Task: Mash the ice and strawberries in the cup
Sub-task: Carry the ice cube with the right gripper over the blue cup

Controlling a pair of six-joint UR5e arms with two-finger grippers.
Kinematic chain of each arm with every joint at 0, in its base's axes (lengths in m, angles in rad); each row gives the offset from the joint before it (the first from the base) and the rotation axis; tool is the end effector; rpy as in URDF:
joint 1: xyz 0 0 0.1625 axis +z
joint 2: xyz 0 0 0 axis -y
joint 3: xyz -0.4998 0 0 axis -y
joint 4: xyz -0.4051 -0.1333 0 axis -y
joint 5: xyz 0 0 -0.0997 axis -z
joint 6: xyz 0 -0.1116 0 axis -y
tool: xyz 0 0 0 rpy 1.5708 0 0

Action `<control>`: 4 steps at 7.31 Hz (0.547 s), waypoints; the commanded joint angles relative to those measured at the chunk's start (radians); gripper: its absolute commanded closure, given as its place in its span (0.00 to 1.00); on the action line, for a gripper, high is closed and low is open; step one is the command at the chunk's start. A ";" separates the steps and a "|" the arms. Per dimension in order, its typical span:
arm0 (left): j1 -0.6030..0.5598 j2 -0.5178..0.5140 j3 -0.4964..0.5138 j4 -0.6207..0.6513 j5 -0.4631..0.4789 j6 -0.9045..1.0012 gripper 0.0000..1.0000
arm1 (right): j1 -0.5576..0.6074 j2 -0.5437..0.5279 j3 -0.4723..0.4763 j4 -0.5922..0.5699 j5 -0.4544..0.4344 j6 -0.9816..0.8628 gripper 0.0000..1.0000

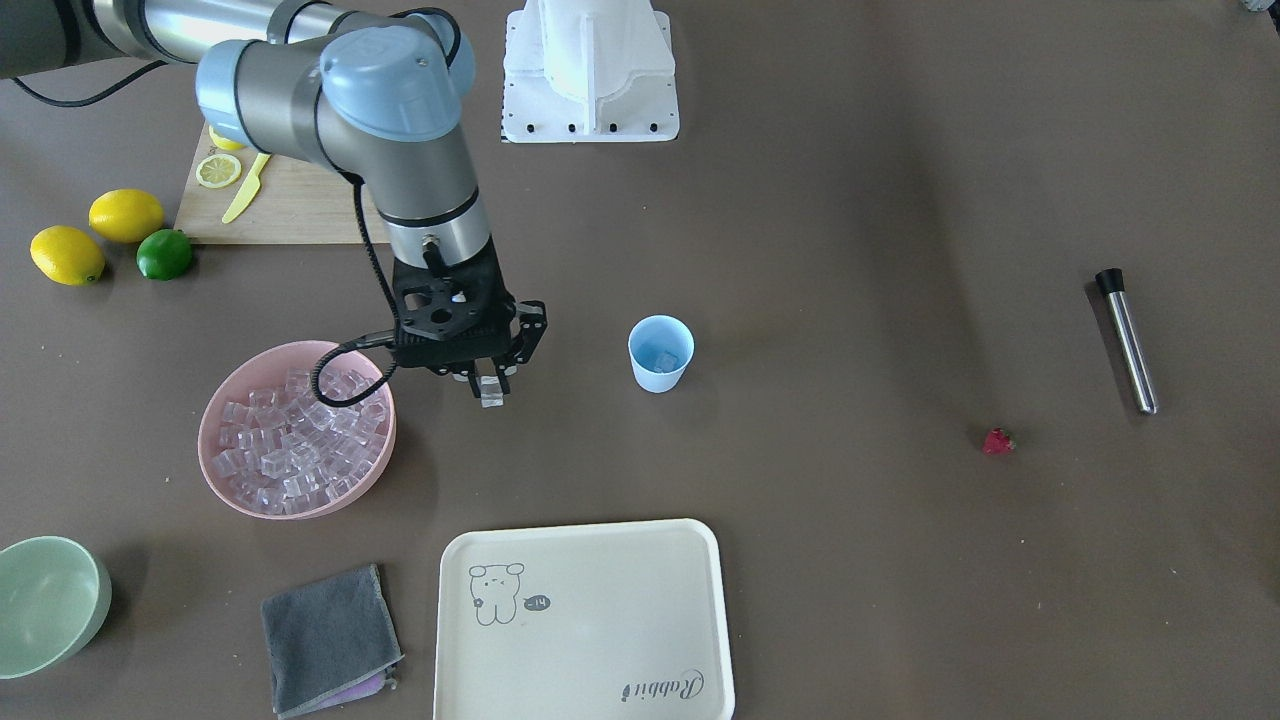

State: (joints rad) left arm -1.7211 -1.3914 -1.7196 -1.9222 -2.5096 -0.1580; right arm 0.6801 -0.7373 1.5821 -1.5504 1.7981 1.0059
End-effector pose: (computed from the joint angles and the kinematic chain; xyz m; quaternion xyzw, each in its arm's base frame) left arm -0.1073 -0.4198 0.6978 0.1407 0.4471 -0.0638 0.8810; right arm -0.5434 -0.5786 0.1902 0.1592 -0.3984 0.0045 0.9033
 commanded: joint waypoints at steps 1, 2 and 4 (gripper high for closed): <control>0.000 0.000 0.000 0.000 0.000 0.000 0.01 | -0.092 0.131 -0.089 -0.002 -0.075 0.092 1.00; 0.000 0.000 0.000 0.000 0.000 0.000 0.01 | -0.143 0.143 -0.099 0.000 -0.126 0.100 1.00; 0.002 0.000 0.008 0.000 0.000 0.000 0.01 | -0.192 0.138 -0.111 0.038 -0.190 0.115 1.00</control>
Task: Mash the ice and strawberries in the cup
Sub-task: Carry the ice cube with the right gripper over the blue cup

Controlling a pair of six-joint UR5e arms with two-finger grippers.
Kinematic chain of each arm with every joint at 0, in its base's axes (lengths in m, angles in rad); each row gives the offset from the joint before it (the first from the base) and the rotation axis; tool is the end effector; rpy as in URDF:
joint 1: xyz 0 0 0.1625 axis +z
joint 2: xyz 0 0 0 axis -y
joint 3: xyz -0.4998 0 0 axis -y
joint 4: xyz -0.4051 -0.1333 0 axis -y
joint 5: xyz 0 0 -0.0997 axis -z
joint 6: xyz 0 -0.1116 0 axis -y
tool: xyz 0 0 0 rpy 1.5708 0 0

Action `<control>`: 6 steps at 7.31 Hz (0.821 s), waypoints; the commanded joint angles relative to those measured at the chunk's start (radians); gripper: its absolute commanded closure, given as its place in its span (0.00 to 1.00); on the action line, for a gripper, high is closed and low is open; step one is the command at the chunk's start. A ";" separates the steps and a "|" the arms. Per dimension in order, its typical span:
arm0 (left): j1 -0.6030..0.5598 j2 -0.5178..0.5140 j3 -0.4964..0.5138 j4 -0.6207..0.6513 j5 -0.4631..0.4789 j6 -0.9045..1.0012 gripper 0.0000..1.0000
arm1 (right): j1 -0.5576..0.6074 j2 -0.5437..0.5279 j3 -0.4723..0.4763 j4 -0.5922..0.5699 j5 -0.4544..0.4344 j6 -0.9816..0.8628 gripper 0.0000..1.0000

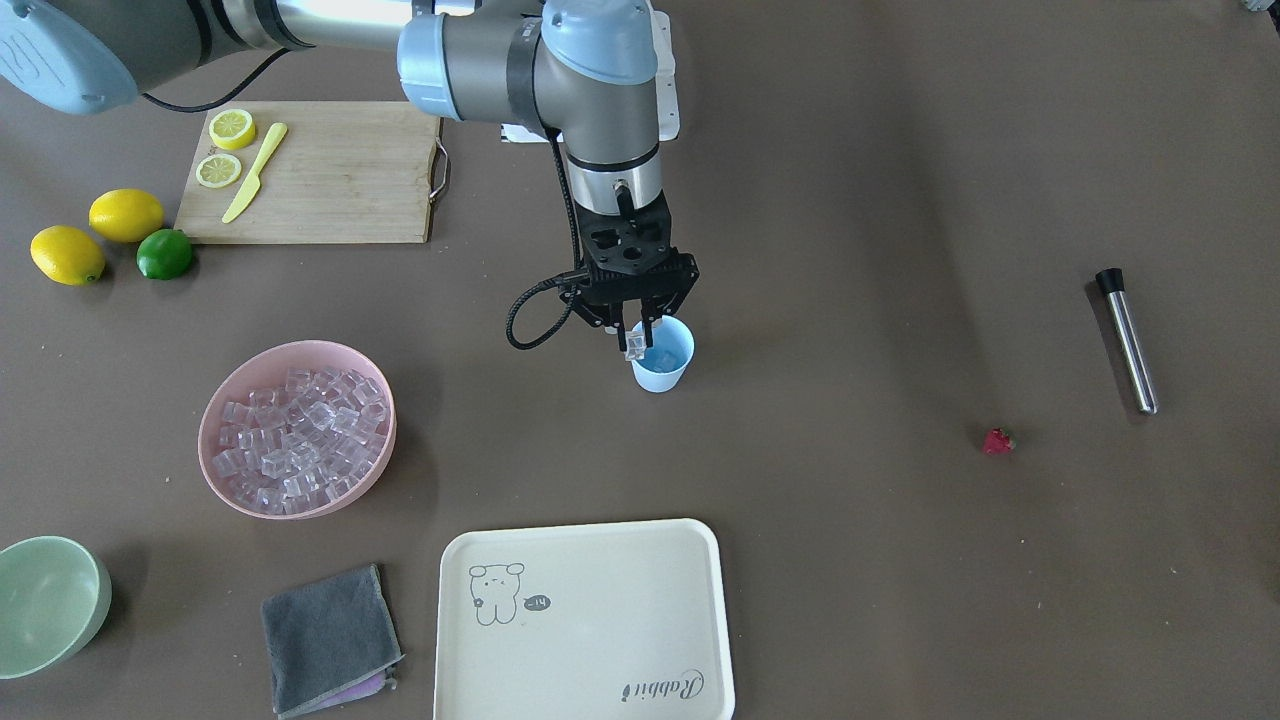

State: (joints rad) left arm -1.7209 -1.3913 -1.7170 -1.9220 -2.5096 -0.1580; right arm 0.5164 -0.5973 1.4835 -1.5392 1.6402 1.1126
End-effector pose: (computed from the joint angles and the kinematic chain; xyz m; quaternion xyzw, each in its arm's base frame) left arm -0.1072 -0.4196 0.6992 0.1394 0.4472 -0.0644 0.8812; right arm -0.6497 -0.5133 0.1182 0.1798 -0.4057 0.0107 0.8961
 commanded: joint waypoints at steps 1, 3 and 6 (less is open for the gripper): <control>0.001 -0.002 0.005 0.000 0.002 0.000 0.01 | -0.030 -0.004 -0.041 0.071 -0.034 0.009 1.00; 0.000 0.000 0.005 0.000 0.002 0.002 0.01 | -0.053 0.001 -0.051 0.116 -0.034 0.045 0.97; -0.002 0.003 0.001 -0.002 0.000 0.002 0.01 | -0.053 -0.012 -0.045 0.114 -0.034 0.042 0.27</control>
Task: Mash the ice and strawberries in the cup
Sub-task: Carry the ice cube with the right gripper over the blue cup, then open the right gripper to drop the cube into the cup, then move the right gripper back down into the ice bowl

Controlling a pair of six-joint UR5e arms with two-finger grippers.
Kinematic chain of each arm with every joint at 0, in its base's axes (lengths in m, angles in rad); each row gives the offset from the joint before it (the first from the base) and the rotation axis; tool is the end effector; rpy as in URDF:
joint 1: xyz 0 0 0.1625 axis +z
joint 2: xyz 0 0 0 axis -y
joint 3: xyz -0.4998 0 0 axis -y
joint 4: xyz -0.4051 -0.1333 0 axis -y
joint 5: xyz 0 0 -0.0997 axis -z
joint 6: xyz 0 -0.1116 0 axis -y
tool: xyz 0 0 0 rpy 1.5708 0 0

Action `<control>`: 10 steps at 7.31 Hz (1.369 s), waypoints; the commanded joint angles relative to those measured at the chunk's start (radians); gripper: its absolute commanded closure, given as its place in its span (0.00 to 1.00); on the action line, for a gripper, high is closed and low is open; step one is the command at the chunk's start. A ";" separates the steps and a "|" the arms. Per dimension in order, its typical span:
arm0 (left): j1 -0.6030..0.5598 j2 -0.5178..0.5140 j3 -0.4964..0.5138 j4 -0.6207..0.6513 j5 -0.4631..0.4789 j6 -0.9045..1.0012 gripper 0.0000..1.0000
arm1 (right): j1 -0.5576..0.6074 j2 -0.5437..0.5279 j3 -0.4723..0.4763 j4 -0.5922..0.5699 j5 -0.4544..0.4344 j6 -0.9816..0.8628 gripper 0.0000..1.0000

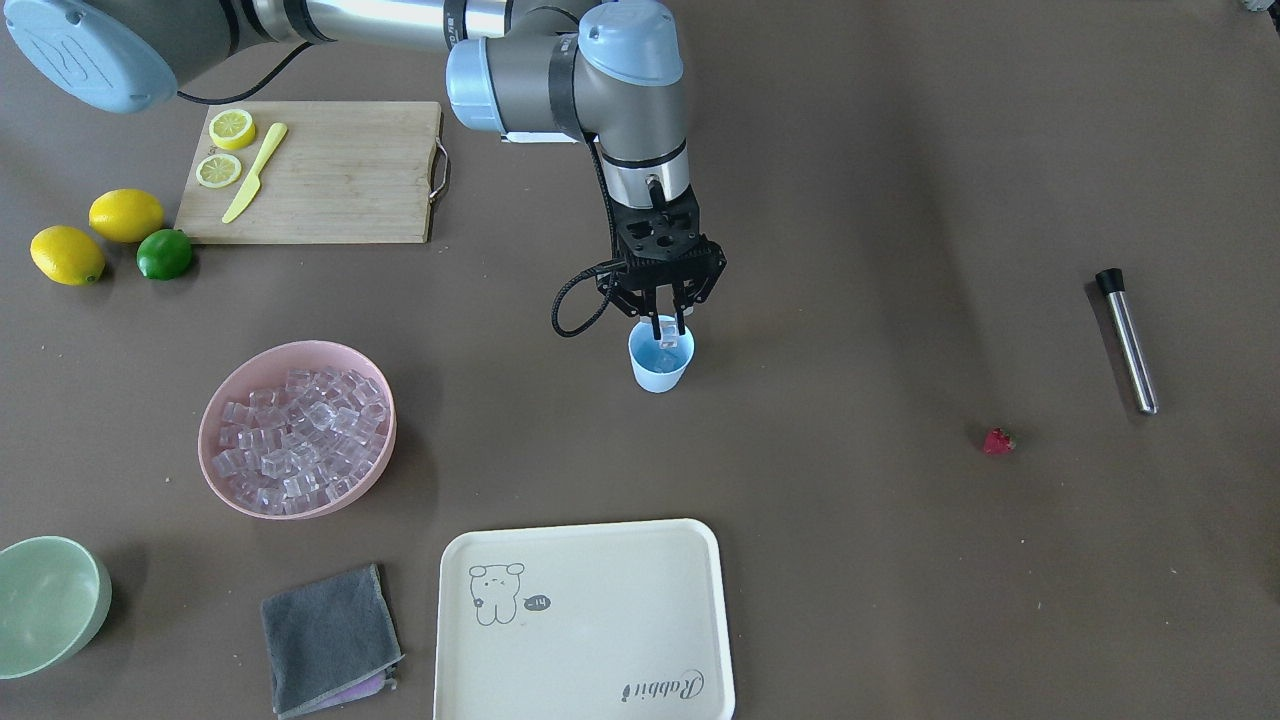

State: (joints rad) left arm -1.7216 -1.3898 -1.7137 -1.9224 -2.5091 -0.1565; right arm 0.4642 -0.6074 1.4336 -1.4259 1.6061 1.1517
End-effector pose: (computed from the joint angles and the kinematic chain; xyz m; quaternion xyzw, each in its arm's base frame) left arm -0.1074 -0.4186 0.7016 0.1380 0.4470 -0.0651 0.8814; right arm -0.6872 -0.4887 0.1305 0.1853 -0.4285 0.0117 0.8842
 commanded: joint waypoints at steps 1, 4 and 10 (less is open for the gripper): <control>-0.003 0.002 -0.003 0.000 -0.001 0.000 0.01 | 0.001 -0.005 0.025 -0.004 0.000 -0.001 0.01; -0.003 0.000 -0.003 0.000 -0.001 0.000 0.01 | 0.054 -0.067 0.106 -0.043 0.026 -0.032 0.01; -0.003 -0.005 0.002 0.000 -0.005 -0.003 0.01 | 0.258 -0.467 0.330 -0.001 0.138 -0.230 0.01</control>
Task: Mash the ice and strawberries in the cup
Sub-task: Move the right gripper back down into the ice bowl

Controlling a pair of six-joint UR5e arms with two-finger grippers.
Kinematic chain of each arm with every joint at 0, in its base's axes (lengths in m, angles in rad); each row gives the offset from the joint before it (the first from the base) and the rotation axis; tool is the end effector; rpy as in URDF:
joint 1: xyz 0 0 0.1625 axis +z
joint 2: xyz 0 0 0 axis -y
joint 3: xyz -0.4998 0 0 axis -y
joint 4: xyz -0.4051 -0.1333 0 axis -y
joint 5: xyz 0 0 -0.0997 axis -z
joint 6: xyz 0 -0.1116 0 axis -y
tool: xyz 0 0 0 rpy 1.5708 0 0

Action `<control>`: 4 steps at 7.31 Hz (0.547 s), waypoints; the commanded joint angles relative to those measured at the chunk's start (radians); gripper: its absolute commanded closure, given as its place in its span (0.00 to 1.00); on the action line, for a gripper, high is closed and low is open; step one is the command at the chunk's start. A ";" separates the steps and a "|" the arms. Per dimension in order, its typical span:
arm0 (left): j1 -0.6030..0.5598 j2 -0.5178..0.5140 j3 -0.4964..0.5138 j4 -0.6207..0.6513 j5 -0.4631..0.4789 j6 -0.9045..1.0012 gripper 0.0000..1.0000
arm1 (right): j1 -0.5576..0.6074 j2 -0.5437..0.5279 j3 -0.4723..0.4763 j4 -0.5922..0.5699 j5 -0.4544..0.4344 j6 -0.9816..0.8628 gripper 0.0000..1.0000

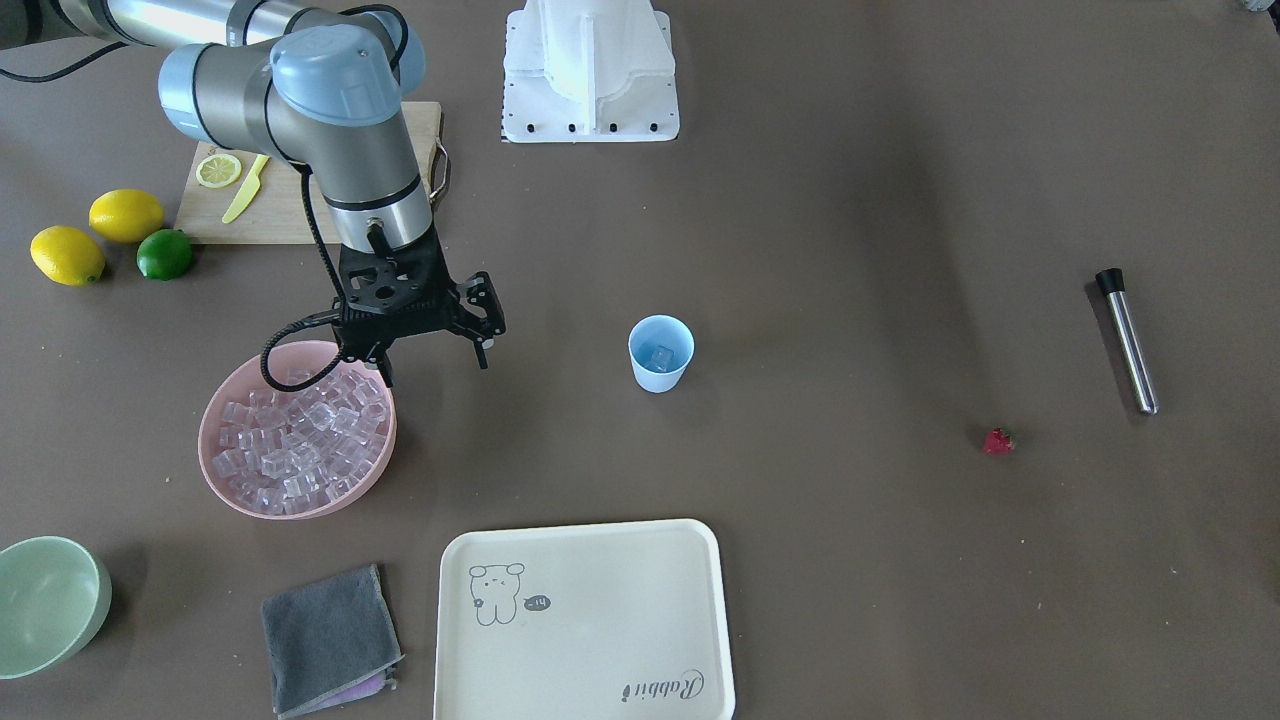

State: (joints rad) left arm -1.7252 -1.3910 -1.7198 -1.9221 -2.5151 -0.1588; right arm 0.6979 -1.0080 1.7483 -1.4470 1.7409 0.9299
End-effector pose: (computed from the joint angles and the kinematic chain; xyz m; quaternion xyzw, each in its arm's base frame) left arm -0.1086 -0.4190 0.6974 0.1411 0.4493 -0.0654 0.8797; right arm -0.4736 -0.5466 0.3076 0.1984 -0.3750 -0.0098 0.9055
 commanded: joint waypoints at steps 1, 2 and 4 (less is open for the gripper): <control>0.001 -0.006 0.009 0.001 0.001 -0.001 0.01 | 0.046 -0.130 0.017 0.083 0.008 -0.013 0.01; 0.001 -0.006 0.009 0.002 0.002 -0.001 0.01 | 0.052 -0.147 -0.001 0.135 0.005 -0.026 0.01; 0.000 -0.002 0.005 0.000 0.001 -0.001 0.01 | 0.061 -0.147 -0.032 0.140 0.005 -0.037 0.02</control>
State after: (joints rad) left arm -1.7244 -1.3955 -1.7130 -1.9209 -2.5138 -0.1595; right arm 0.7537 -1.1481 1.7378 -1.3191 1.7465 0.9009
